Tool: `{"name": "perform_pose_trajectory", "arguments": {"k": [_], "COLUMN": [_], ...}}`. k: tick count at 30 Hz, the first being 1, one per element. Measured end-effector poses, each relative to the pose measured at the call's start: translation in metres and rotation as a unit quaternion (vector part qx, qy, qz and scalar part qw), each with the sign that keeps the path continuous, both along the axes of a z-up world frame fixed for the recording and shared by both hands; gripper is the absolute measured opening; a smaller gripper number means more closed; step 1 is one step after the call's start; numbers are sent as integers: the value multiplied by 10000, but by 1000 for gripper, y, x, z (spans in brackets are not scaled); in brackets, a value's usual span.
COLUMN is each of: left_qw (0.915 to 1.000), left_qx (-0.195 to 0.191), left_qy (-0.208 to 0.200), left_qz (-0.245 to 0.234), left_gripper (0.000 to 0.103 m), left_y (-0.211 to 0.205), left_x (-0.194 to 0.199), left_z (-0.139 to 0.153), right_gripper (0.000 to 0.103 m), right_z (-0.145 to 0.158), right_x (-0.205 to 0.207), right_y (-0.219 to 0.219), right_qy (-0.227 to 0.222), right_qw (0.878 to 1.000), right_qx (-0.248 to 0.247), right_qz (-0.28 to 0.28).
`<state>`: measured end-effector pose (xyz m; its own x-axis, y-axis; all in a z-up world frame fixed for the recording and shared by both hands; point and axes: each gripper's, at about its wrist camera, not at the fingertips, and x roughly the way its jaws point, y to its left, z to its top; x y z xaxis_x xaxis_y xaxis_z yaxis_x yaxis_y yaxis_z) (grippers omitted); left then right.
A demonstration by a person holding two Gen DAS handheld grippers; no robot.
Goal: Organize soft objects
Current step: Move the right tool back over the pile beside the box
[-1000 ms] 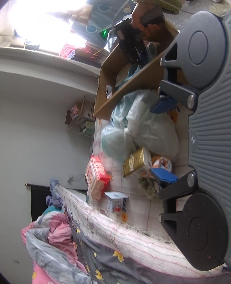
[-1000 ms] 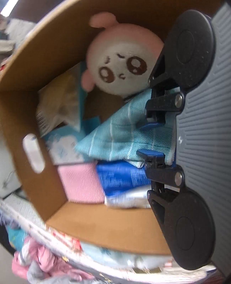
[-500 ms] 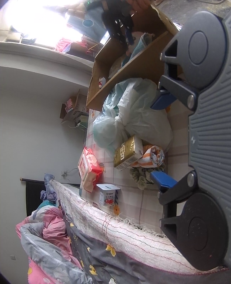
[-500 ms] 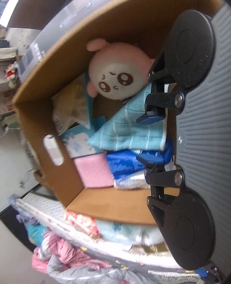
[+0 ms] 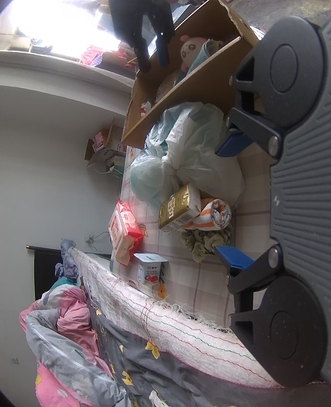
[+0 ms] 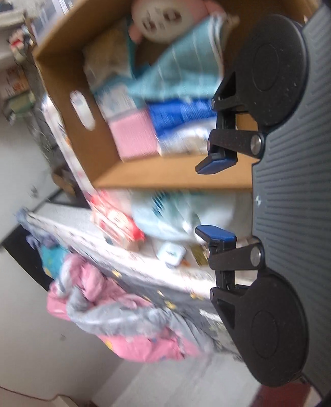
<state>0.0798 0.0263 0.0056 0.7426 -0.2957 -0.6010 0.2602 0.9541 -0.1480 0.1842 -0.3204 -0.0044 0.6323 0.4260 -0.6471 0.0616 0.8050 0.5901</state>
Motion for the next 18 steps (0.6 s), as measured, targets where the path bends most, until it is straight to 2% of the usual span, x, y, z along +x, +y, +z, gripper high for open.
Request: {"name": "perform_pose_trajectory", "arguments": {"k": [12, 18], "left_qw": [9998, 9998], "left_qx": [-46, -62], "left_qy": [66, 103], "left_qz": [156, 175], "left_gripper": [79, 86], "left_y": [13, 17], "left_x": [1, 4], "left_z": [-4, -6], "right_gripper": [47, 53], "right_z": [-5, -7], "right_x": [16, 21], "right_y": [60, 80], "right_qy": [174, 181], "right_qw": [9970, 9954], "right_qx": [315, 334], "right_qz": [688, 883]}}
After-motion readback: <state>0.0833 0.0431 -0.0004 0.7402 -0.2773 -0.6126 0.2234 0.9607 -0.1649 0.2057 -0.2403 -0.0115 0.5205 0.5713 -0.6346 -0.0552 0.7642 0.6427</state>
